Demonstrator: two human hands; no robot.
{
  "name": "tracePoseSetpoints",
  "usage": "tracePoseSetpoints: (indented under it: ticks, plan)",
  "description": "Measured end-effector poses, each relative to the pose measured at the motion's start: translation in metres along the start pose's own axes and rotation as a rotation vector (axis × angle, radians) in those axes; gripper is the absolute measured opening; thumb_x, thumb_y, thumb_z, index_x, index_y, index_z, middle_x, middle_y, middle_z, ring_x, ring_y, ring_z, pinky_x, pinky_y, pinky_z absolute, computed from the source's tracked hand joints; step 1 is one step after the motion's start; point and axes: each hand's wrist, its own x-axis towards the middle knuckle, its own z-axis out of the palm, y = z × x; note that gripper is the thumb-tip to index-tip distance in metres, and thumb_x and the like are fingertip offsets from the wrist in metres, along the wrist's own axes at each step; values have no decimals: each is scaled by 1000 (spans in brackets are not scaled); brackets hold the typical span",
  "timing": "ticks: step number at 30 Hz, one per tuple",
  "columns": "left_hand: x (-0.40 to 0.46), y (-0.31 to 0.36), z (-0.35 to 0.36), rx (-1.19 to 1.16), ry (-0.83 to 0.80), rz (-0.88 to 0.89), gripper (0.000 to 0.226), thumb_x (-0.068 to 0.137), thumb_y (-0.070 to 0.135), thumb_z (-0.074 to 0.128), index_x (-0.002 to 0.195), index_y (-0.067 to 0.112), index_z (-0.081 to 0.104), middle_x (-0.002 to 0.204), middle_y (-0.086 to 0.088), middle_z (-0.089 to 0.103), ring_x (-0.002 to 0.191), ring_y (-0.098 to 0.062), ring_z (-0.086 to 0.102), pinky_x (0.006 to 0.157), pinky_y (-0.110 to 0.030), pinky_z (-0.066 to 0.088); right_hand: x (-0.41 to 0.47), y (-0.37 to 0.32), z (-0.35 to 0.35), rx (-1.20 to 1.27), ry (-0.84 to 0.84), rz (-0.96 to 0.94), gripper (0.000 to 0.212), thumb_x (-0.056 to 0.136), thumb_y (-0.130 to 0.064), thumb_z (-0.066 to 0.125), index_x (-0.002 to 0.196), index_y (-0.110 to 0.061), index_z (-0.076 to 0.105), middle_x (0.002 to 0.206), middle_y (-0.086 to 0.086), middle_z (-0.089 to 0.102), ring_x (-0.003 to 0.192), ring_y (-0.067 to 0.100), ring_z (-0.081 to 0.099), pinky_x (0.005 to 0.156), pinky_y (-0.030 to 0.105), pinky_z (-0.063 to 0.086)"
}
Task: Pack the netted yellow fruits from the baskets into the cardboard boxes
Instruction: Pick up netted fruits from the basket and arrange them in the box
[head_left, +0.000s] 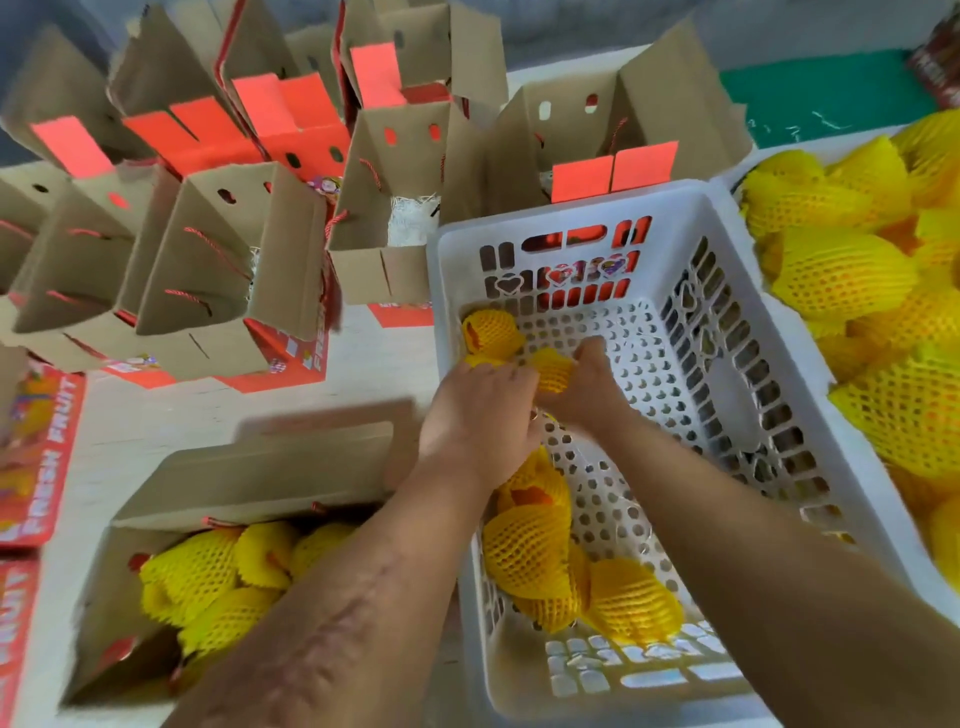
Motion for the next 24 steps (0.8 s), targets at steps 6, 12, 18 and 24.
tracePoseSetpoints:
  ticks: [6, 12, 18, 24]
  plan:
    - [1, -2, 6, 29, -82, 44, 117, 82, 75, 64, 163, 30, -6, 167, -5, 28, 138, -31, 49, 109, -47, 42, -36, -14, -62, 294, -399, 223, 67, 71, -37, 80, 130, -22, 50, 116, 11, 66, 101, 27, 68, 82, 40, 62]
    - [-1, -5, 6, -135, 57, -1, 86, 75, 77, 67, 141, 30, 42, 132, 6, 60, 121, -22, 55, 99, -39, 46, -57, -16, -74, 872, -476, 268, 16, 101, -20, 59, 116, -14, 60, 104, 11, 70, 85, 23, 71, 69, 32, 60]
    - [-2, -4, 8, -212, 117, -60, 86, 72, 77, 69, 136, 25, 45, 127, 2, 61, 118, -22, 57, 96, -39, 48, -87, -10, -63, -379, -764, -124, 56, 91, -40, 71, 143, -38, 50, 135, -3, 59, 117, 17, 61, 87, 28, 53]
    - [-2, -6, 12, -190, 158, -38, 89, 73, 80, 67, 139, 24, 46, 129, 2, 61, 119, -23, 56, 97, -39, 47, -142, -31, 30, -1195, -535, -586, 110, 76, -50, 83, 161, -19, 20, 159, 12, 27, 142, 36, 30, 116, 48, 33]
